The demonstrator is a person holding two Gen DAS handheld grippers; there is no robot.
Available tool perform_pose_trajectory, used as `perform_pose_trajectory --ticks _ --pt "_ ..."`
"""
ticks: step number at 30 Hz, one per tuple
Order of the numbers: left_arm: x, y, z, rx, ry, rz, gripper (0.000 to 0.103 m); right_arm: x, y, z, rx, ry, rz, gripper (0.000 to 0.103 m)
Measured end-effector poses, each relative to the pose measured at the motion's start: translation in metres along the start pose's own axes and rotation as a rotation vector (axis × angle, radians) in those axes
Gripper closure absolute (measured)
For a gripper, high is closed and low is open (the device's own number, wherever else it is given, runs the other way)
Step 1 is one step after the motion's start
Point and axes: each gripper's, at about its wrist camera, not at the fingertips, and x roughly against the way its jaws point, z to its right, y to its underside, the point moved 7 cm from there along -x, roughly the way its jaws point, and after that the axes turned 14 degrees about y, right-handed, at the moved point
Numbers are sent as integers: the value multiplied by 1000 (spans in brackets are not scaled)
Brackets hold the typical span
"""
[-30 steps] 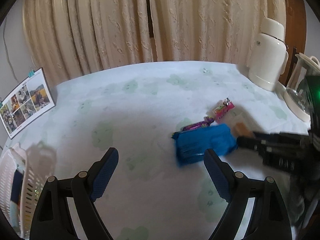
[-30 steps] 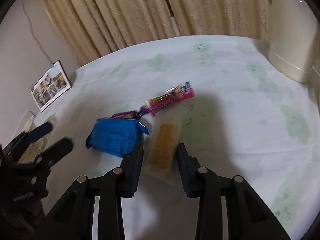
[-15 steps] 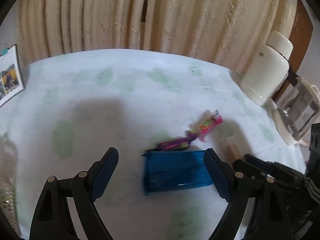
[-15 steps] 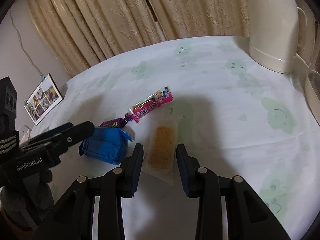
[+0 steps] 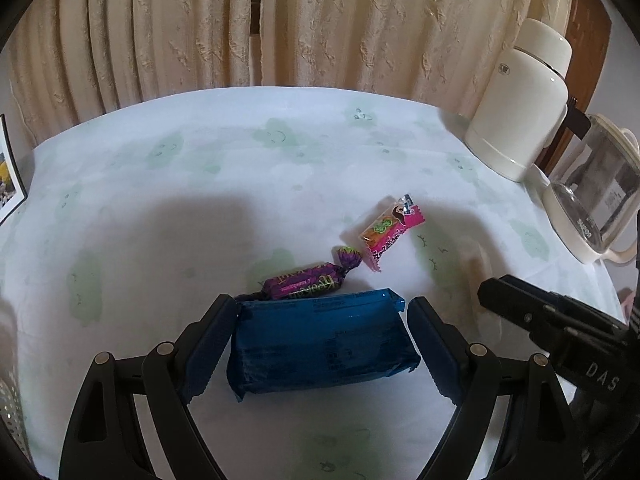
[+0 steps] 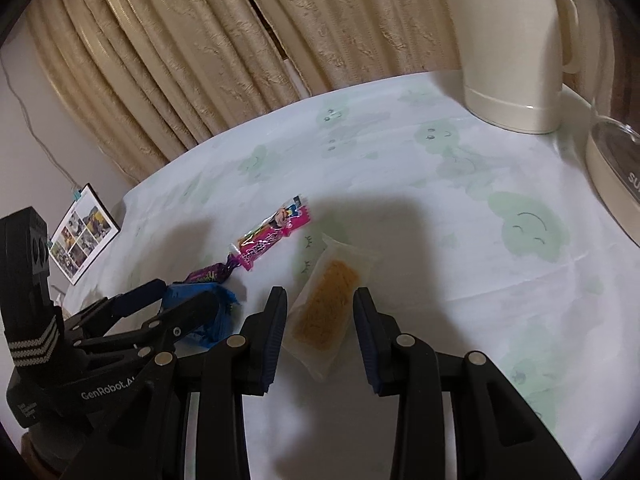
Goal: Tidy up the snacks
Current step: 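Grasp the blue snack pack with the left gripper while the right holds the wafer bar, then lift the blue pack with the left gripper and carry it over the basket while the right holds the wafer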
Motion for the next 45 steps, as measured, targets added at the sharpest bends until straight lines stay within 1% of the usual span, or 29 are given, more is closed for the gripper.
perform_pose_trajectory --ticks 4,6,8,11,14,17,19,24,37,40,45 --pt "-1 3 5 -27 7 -17 15 -1 0 1 3 4 3 70" --pt "-3 5 7 -53 -5 -26 13 -1 0 1 0 1 2 70" --pt "-7 7 10 -86 -34 -33 11 -1 0 1 -3 1 2 70" --pt "-10 8 10 -97 -48 -34 10 -1 0 0 -2 1 2 70" --pt "-11 8 9 -101 -56 -30 10 -1 0 0 -3 0 2 70" --pt "-11 8 9 -104 -44 -21 11 -2 -1 1 -1 1 2 70" --pt "-10 8 10 -101 -30 -14 14 -2 -1 1 -2 1 2 70" --pt "1 12 6 -85 -49 19 18 -2 -1 1 0 -1 4 70" --pt "49 12 -2 -34 -76 136 18 4 -1 -3 14 -16 17 70" --pt "59 12 -3 -38 -107 161 18 7 -1 -7 19 -24 24 70" --pt "83 11 -8 -62 -203 224 18 15 0 -16 37 -48 42 70"
